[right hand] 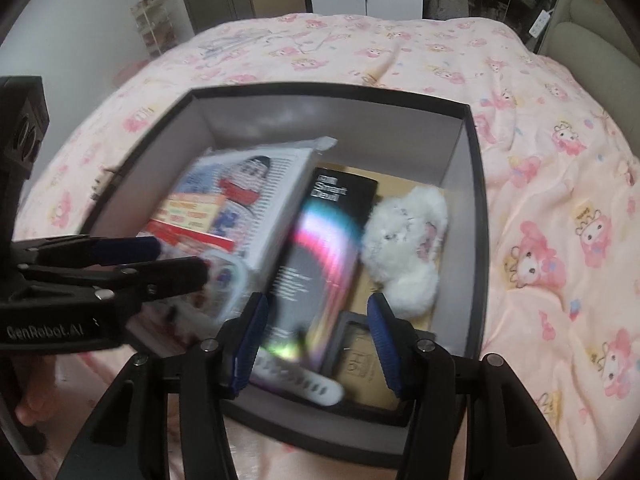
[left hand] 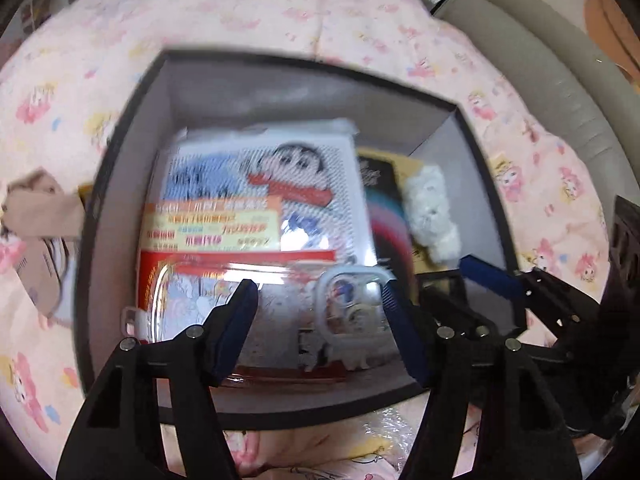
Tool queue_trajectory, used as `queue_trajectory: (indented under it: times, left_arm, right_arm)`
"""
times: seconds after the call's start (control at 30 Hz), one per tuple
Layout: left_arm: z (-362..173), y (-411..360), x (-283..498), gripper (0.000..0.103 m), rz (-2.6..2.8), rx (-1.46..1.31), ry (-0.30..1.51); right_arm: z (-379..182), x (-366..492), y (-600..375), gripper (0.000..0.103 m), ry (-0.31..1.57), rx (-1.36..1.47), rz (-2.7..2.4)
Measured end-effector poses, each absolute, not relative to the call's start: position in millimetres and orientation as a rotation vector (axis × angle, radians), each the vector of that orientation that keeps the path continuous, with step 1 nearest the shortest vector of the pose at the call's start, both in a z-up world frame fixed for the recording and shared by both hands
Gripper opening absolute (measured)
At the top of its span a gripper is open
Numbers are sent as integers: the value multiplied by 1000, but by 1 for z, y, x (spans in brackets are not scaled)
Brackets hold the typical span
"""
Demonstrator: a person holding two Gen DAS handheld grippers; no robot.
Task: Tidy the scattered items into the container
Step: 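Move the left gripper from the box to the beige face mask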
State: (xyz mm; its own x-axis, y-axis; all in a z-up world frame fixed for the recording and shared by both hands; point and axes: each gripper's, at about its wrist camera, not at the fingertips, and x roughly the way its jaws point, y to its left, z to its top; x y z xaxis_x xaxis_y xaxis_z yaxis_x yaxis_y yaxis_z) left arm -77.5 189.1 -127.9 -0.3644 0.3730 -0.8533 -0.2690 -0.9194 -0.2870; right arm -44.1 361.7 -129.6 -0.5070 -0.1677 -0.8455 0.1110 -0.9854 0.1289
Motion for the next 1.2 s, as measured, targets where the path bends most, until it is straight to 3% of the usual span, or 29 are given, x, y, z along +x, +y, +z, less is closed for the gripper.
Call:
queue_trajectory:
  times: [0.23,0.57,0.9,1.2]
  left_arm:
    - [-76,191,-42,66,2339,-1333,-77]
    - [-53,126,3,67,2448,-1287,-108]
    - [-73,-24,8,65,2586,-1348,-482]
    - [-146,-96,-53,61,2513,-1475,-768]
  right_arm:
    - [-94,-16,345,53,-72,1339,-2690]
    - [-65,14,278,55,-45,1270,-2577]
    - [-68,-24,167,55,-13,1261,-2371]
    - [-104,-101,89,54,35,1420,-2244]
